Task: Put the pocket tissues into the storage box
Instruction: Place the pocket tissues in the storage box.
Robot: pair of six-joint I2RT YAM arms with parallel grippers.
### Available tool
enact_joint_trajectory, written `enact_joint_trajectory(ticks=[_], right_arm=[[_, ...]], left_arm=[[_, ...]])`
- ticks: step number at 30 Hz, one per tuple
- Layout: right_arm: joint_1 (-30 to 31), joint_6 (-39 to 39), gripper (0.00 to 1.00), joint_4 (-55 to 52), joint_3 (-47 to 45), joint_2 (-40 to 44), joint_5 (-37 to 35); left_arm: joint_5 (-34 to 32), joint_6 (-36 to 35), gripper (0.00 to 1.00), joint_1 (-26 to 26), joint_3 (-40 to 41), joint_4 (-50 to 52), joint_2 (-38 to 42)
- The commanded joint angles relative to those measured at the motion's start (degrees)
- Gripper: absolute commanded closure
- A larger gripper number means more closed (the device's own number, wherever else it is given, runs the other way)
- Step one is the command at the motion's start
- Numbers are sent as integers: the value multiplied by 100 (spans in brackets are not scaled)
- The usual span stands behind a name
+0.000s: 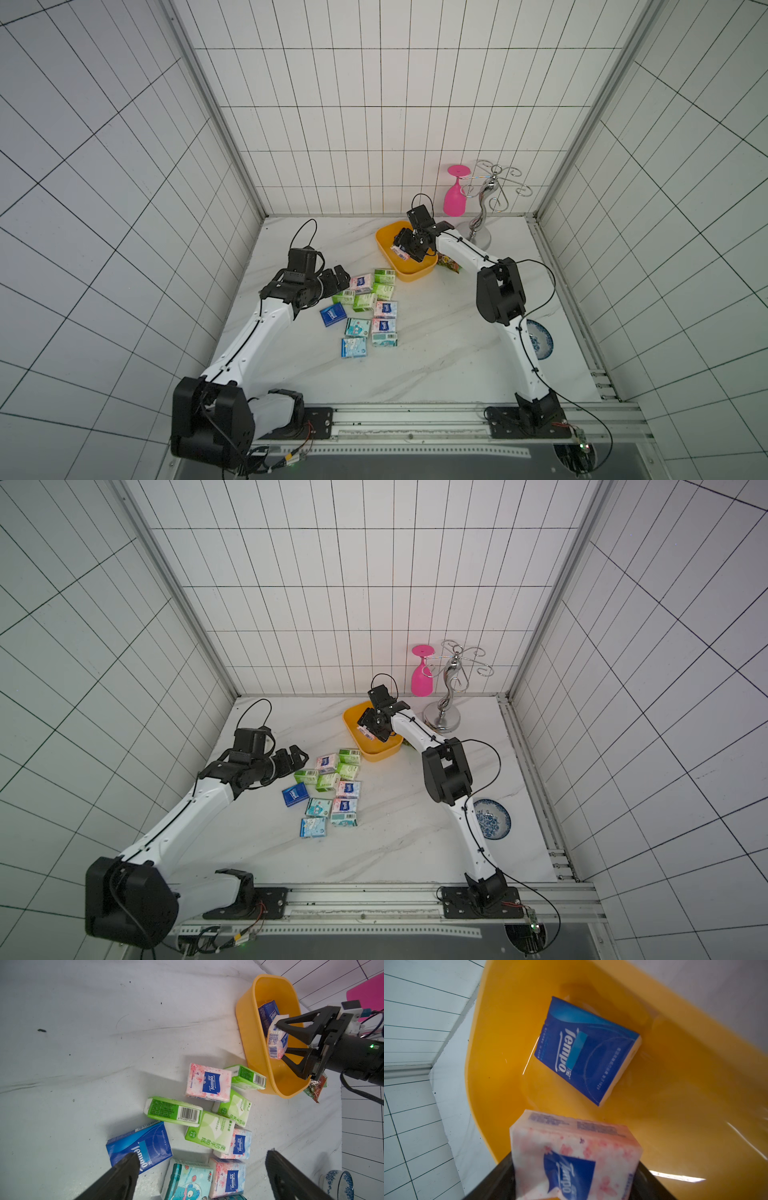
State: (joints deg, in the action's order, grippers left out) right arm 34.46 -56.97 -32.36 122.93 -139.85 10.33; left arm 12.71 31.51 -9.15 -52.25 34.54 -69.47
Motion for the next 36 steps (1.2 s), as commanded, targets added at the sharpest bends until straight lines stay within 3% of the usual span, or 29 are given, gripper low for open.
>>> enact_joint_trajectory(ticks=[1, 6, 11, 15, 17, 19, 22, 24, 31, 36], right_arm=[[-49, -462, 20, 203, 419, -172, 67], [-126, -583, 1, 728, 461, -258, 344], [-193, -547, 1, 1245, 54, 139, 472], [-261, 67, 3, 1314, -392, 636, 770], [-303, 663, 10, 1009, -637, 959, 789], [-327, 1339, 26, 570, -801, 1223, 719], [-330, 2331, 78, -112, -1010, 1573, 588], [-332, 2912, 98, -633, -1052, 1700, 488], [-321, 4214, 100, -1743, -1125, 1705, 77], [-293, 4862, 100, -2404, -585, 1195, -158]], left_arm=[[-22, -17, 2, 49, 66, -44, 149], [-38, -28, 2, 71, 82, 8, 219], [-41, 8, 2, 69, 136, 0, 227], [-14, 5, 2, 70, 143, -9, 224], [-22, -22, 2, 66, 136, 0, 227], [-31, -45, 2, 66, 136, -9, 220], [-15, -24, 2, 70, 127, -18, 170], [20, -15, 2, 71, 119, -22, 132], [32, -39, 2, 70, 126, 12, 110], [-31, -77, 2, 71, 148, 83, 144]])
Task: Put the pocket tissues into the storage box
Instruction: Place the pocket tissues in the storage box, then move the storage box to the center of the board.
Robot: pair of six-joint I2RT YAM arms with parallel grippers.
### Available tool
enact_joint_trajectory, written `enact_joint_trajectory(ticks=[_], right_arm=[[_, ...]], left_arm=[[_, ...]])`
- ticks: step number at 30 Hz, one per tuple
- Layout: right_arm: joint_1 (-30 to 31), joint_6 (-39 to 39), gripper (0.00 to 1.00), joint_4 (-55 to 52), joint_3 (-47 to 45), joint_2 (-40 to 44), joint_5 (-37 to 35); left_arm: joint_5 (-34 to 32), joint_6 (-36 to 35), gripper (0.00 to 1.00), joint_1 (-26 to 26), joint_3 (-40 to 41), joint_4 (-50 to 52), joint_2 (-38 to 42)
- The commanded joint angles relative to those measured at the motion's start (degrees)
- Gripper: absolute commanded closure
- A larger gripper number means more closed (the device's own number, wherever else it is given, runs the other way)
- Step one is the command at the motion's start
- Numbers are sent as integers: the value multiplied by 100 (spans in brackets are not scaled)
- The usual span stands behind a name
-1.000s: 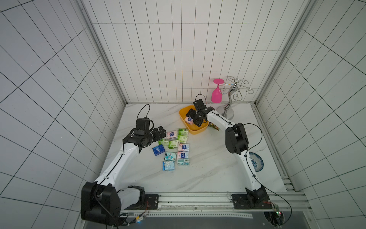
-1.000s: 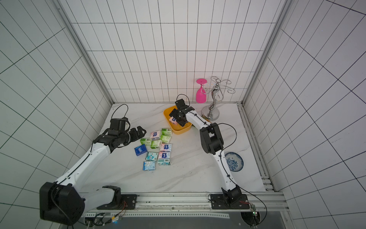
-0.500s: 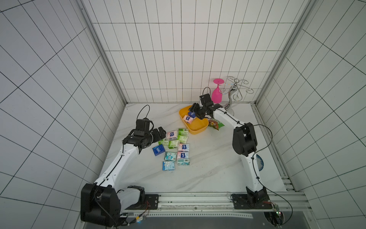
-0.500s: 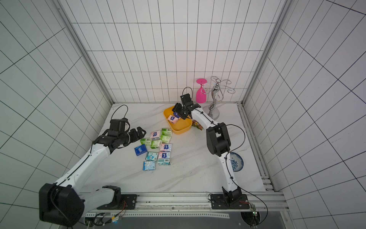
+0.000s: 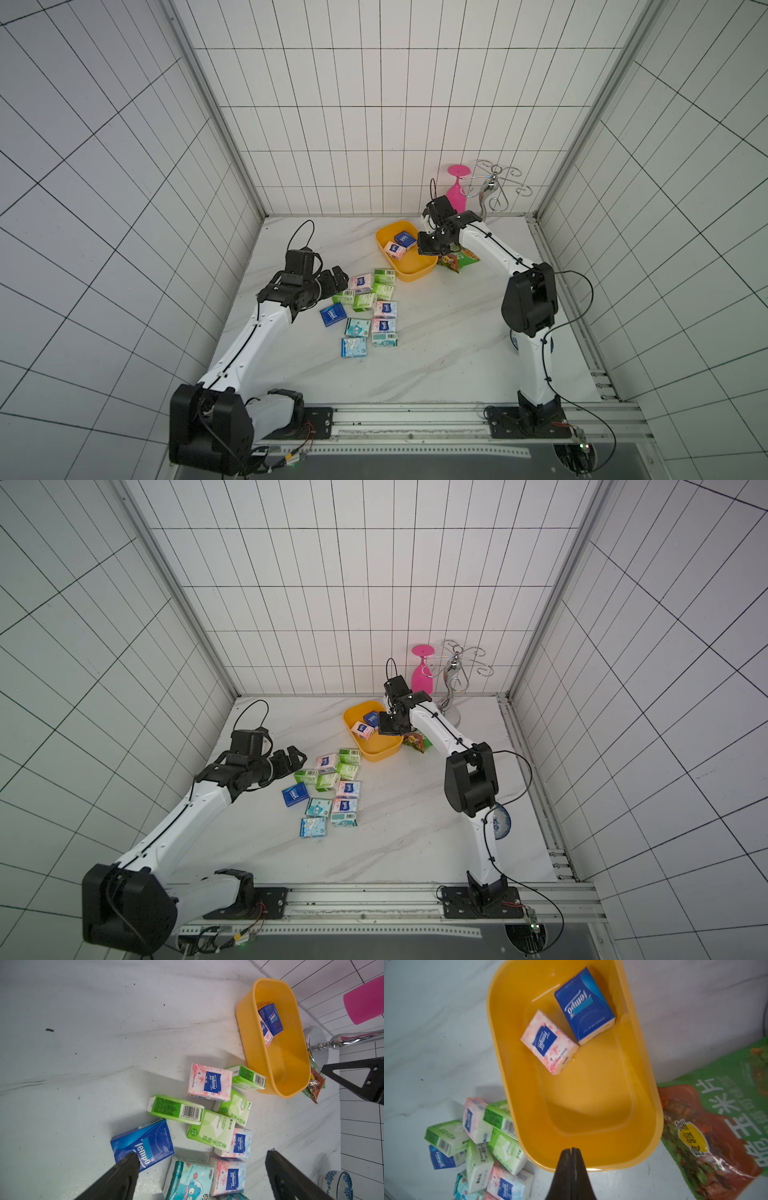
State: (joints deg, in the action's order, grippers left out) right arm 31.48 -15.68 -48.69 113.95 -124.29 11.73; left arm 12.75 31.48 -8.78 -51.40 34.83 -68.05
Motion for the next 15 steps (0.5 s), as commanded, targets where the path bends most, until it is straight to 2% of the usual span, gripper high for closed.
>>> enact_joint_trajectory(ticks=[1, 10, 15], right_arm=[[17, 817, 100, -873, 433, -471, -343], [208, 1113, 100, -895, 637, -889, -705], [270, 1137, 100, -994, 268, -703, -824]], left_arm=[[-40, -72, 2, 34, 73, 59, 11], [-124, -152, 2, 33, 70, 85, 77], [-133, -160, 2, 30, 57, 112, 81]])
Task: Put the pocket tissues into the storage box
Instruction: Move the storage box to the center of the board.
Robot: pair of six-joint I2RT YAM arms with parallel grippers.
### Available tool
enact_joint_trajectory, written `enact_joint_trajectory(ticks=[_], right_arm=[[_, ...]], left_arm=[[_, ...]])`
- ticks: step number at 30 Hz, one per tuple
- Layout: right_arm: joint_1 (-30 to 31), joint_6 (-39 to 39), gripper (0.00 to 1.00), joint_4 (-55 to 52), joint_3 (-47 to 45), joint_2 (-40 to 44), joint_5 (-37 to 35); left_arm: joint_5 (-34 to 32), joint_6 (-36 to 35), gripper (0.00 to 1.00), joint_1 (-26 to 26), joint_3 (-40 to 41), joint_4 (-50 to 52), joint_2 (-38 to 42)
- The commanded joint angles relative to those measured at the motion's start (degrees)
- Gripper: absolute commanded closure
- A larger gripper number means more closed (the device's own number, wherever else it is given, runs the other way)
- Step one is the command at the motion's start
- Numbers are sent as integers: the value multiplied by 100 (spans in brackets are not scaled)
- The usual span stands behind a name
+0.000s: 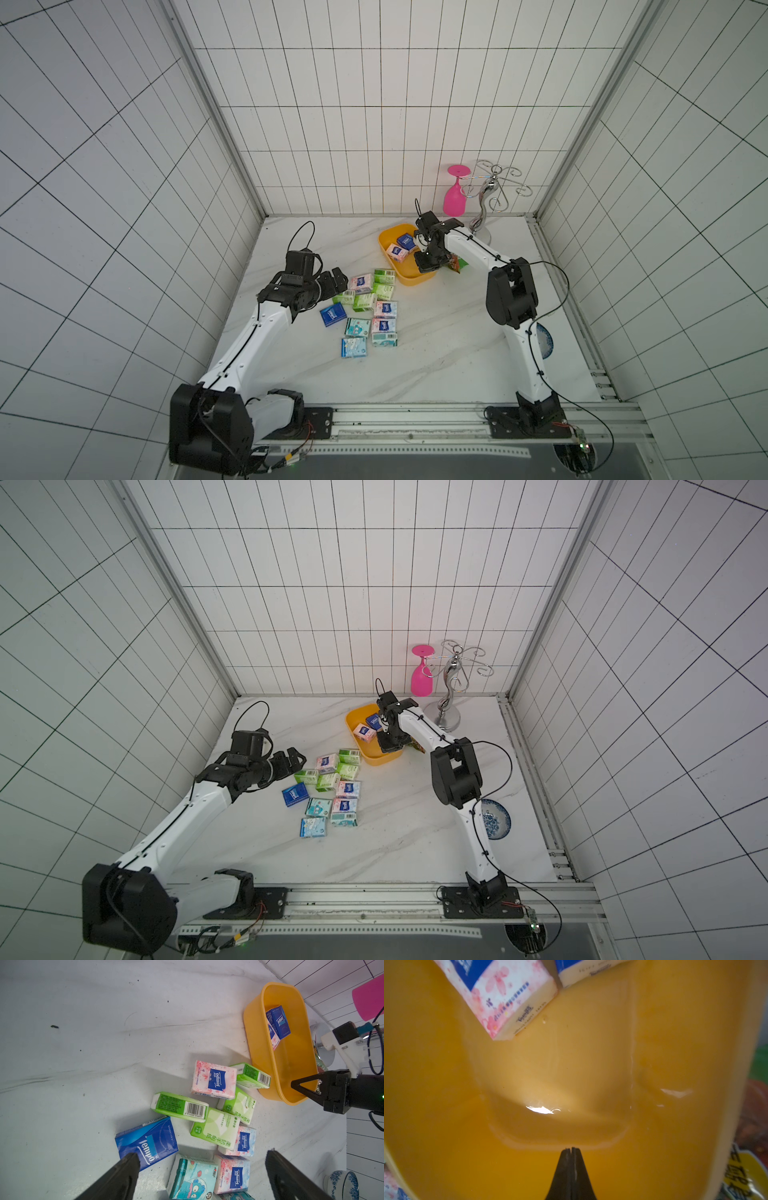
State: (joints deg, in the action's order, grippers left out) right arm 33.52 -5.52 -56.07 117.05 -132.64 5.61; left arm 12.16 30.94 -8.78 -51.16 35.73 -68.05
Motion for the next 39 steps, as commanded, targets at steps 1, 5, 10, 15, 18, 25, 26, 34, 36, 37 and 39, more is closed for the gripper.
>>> enact_joint_trajectory(ticks=[1, 5, 10, 15, 18, 25, 26, 34, 36, 37, 39], right_arm=[[84, 126, 100, -252, -170, 219, -224], [151, 19, 100, -177, -973, 744, -271], [189, -225, 100, 51, -2275, 1527, -175], [292, -518, 100, 184, -3241, 2353, -36], [380, -670, 100, 163, -3535, 2713, -26], [768, -388, 77, 118, -3677, 3590, -127], [883, -272, 72, 114, -3664, 3698, -104], [2165, 247, 28, 506, -3607, 3997, 81], [2504, 293, 15, 716, -3570, 3899, 118], [2666, 327, 11, 814, -3535, 3817, 155], [2954, 392, 8, 984, -3457, 3624, 198]], left_arm=[[-65, -106, 2, 26, 36, 22, 82], [-54, -114, 2, 33, 14, 22, 80], [-44, -139, 2, 33, -17, 47, 108], [-56, -158, 2, 27, 0, 42, 65], [-30, -150, 2, 18, 1, 44, 4], [110, 192, 2, 213, -45, -39, -157], [310, 273, 2, 345, -35, -96, -210], [930, 598, 2, 1150, 161, -285, -415], [980, 622, 2, 1323, 248, -231, -410], [1008, 630, 2, 1408, 298, -203, -381], [1081, 655, 2, 1567, 405, -193, -320]])
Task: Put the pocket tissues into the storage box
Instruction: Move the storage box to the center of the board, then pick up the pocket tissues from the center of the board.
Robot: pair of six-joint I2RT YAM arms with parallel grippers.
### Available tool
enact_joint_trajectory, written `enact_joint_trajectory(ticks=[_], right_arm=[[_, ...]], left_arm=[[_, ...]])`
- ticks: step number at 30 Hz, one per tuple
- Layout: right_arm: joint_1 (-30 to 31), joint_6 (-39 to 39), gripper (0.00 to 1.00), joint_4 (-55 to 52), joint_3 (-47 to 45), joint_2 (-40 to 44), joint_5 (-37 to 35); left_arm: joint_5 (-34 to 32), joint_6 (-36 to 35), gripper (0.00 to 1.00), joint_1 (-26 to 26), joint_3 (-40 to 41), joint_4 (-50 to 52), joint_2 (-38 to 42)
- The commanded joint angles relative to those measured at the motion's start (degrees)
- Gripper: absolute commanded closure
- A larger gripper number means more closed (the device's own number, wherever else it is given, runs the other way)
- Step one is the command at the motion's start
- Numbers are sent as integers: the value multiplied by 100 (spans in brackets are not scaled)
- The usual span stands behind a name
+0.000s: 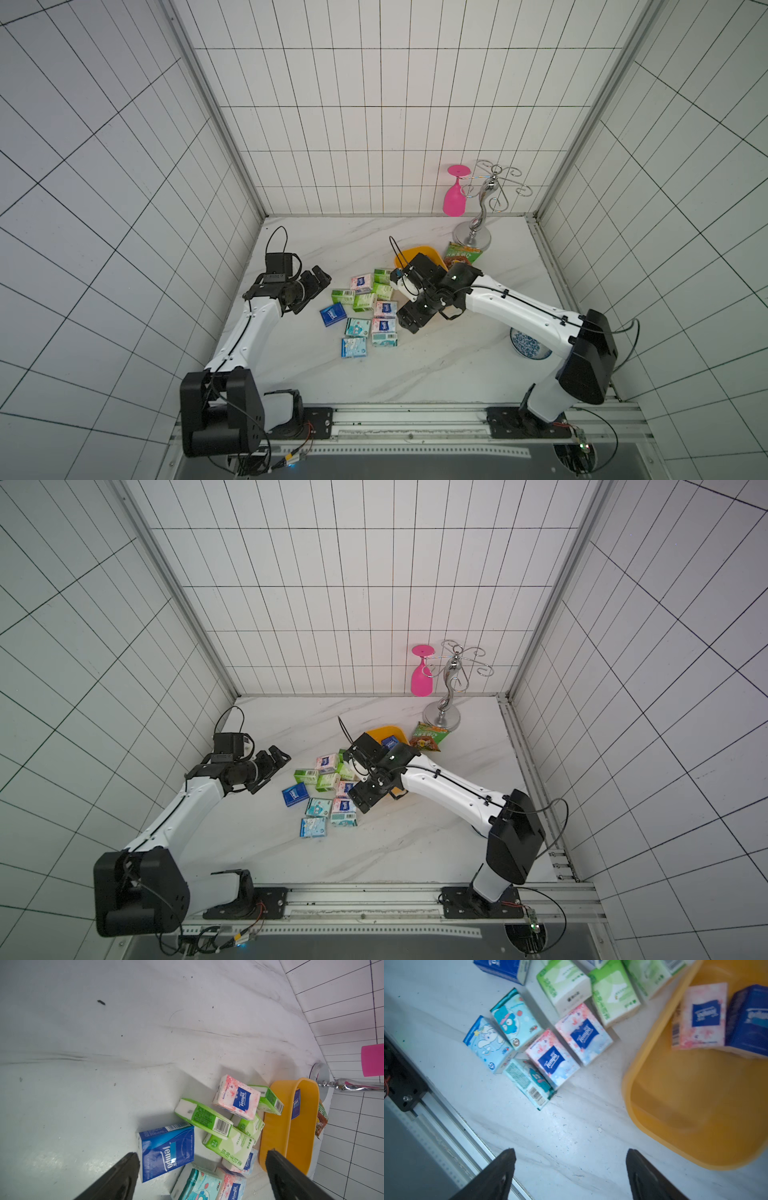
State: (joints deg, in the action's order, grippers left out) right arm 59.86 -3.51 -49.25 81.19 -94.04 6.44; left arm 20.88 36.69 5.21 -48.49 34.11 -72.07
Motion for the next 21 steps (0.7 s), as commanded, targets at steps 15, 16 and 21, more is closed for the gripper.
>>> enact_joint_trajectory(ticks=[15, 16, 21], right_arm=[[941, 1072, 6, 398, 768, -1688, -702], [919, 1134, 6, 398, 820, -1745, -745], [800, 1329, 8, 327, 976, -2061, -759]], left_arm=[[196, 31, 2, 288, 408, 175, 639], [196, 26, 2, 288, 410, 175, 640], [196, -17, 2, 288, 393, 173, 646]])
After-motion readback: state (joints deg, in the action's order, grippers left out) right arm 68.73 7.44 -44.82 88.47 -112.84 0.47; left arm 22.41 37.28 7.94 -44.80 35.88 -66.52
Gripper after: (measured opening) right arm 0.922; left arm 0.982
